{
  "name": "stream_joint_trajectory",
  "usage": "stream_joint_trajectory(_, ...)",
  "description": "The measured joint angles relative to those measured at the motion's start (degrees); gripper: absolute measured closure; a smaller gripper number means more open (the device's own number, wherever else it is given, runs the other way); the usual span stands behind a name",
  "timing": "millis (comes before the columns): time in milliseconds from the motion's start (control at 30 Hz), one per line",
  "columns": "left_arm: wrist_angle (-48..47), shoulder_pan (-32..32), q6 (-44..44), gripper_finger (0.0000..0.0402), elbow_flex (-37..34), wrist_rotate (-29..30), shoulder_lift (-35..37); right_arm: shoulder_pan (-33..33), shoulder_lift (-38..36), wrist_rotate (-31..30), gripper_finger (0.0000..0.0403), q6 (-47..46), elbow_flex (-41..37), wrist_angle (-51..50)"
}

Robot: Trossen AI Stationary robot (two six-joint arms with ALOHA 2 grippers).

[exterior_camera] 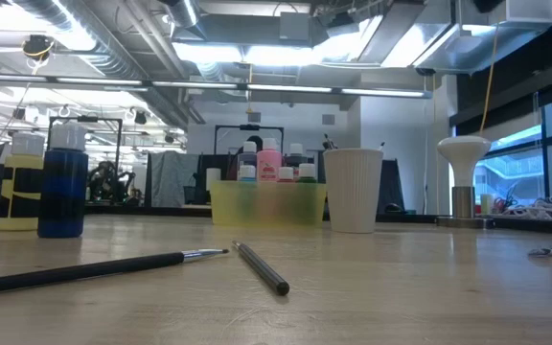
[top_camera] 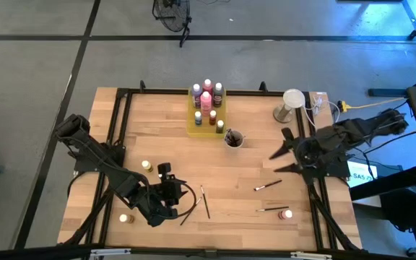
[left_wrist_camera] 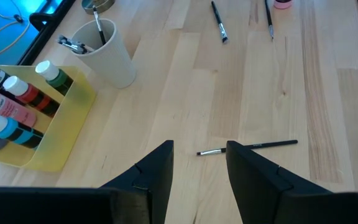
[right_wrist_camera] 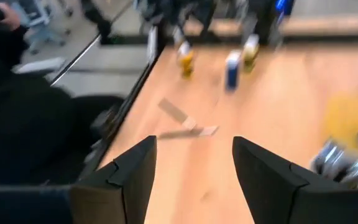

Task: Pick & Place Paint Supplies
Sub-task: Put the small light pink paint bottle into the yellow bin

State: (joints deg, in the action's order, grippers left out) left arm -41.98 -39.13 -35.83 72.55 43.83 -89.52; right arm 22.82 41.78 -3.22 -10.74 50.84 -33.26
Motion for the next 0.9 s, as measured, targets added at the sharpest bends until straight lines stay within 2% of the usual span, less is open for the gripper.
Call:
stream_joint_trajectory(100,0.0,0.0,-0.2,0.0258,0.0,0.0,0.0,3.5,1.5,2.0,0.0190,-10.5,4.4,-8.6)
stream_joint_trajectory(167,0.0,0.0,-0.5,0.0258,0.0,0.0,0.0,5.3,2.3,4.8,0.0190,-18.5,6.0,-10.8)
stream_joint_trajectory(233,0.1,0.0,-0.5,0.0258,0.0,0.2,0.0,6.9,2.7,7.3,0.0190,-24.8,6.2,-11.9)
stream_joint_trajectory(333,0.2,0.2,-0.5,0.0258,0.0,0.1,0.0,8.6,3.6,7.9,0.0190,-34.5,6.2,-14.2)
stream_joint_trajectory(567,0.1,1.2,-0.3,0.0258,0.0,0.1,0.0,9.8,6.6,10.8,0.0190,-66.4,6.2,-32.4)
stream_joint_trajectory(700,0.0,1.4,0.1,0.0258,0.0,0.1,0.0,9.9,8.3,10.5,0.0190,-69.8,6.2,-36.6)
stream_joint_trajectory(900,-0.1,1.4,2.1,0.0258,0.0,0.1,0.0,9.9,9.8,7.0,0.0190,-65.2,6.2,-33.7)
